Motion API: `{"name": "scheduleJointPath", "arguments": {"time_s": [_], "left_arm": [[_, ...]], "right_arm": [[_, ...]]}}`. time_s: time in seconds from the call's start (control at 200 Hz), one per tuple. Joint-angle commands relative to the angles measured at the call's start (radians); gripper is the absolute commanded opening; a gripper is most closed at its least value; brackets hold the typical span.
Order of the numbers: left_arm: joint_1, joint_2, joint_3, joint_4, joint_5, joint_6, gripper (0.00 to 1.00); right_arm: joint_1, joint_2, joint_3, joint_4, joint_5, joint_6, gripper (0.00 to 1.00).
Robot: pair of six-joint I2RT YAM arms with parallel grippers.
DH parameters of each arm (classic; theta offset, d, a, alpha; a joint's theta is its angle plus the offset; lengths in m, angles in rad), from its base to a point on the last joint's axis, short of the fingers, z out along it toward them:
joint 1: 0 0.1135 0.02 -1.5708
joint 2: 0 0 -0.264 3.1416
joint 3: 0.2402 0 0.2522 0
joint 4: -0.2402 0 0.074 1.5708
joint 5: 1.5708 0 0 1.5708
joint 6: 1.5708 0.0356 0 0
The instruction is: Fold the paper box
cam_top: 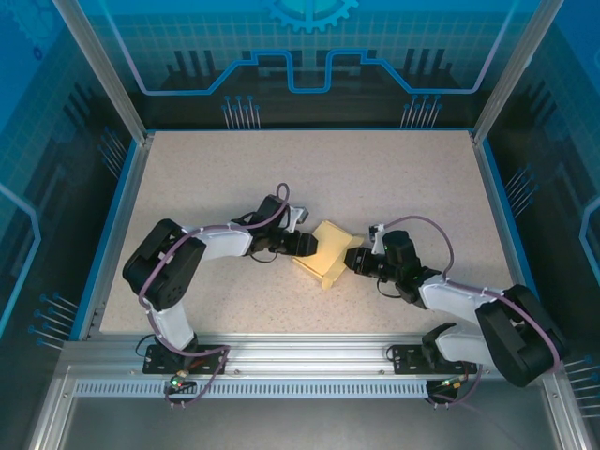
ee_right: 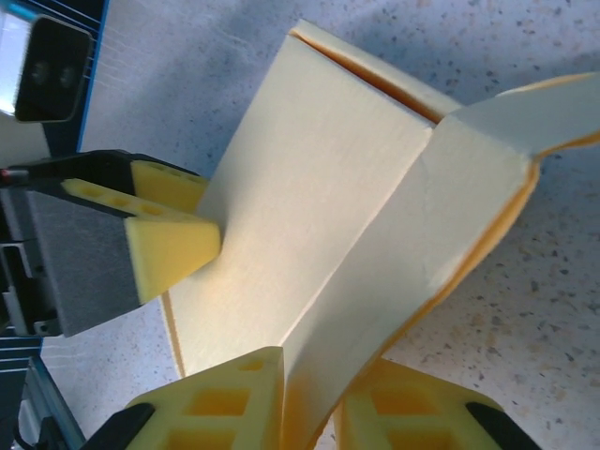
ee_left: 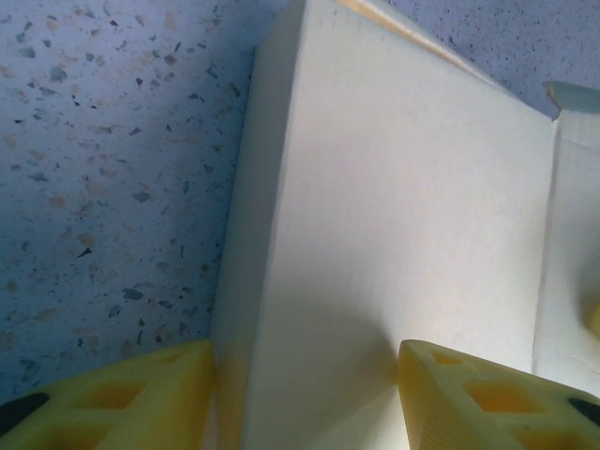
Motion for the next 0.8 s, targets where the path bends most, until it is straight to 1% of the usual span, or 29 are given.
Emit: {"name": "scheduleJointPath", "arguments": {"time_s": [0.0, 0.155, 0.275, 0.455, 0.54, 0.72, 0.795], "left_arm": [[-0.01, 0.009, 0.017, -0.061, -0.027, 0.004, 0.57], [-0.001, -0.007, 0.029, -0.074, -0.045, 0.011, 0.64], [0.003, -0.016, 0.04, -0.08, -0.043, 0.012, 0.68], [0.01, -0.009, 0.059, -0.084, -0.04, 0.012, 0.68], [0.013, 0.004, 0.068, -0.09, -0.034, 0.012, 0.62], [0.014, 0.031, 0.064, -0.102, -0.008, 0.003, 0.45], [0.014, 0.032, 0.053, -0.098, 0.004, -0.013, 0.4]], "right_arm": [[-0.01, 0.022, 0.023, 0.001, 0.007, -0.026, 0.22], [-0.018, 0.043, 0.019, 0.004, -0.003, -0.033, 0.26], [-0.022, 0.054, 0.017, 0.006, -0.013, -0.041, 0.31], [-0.026, 0.079, 0.016, 0.024, -0.036, -0.051, 0.36], [-0.03, 0.091, 0.017, 0.027, -0.042, -0.056, 0.37], [-0.037, 0.115, 0.026, 0.055, -0.062, -0.056, 0.38], [-0.038, 0.134, 0.036, 0.082, -0.076, -0.051, 0.38]]}}
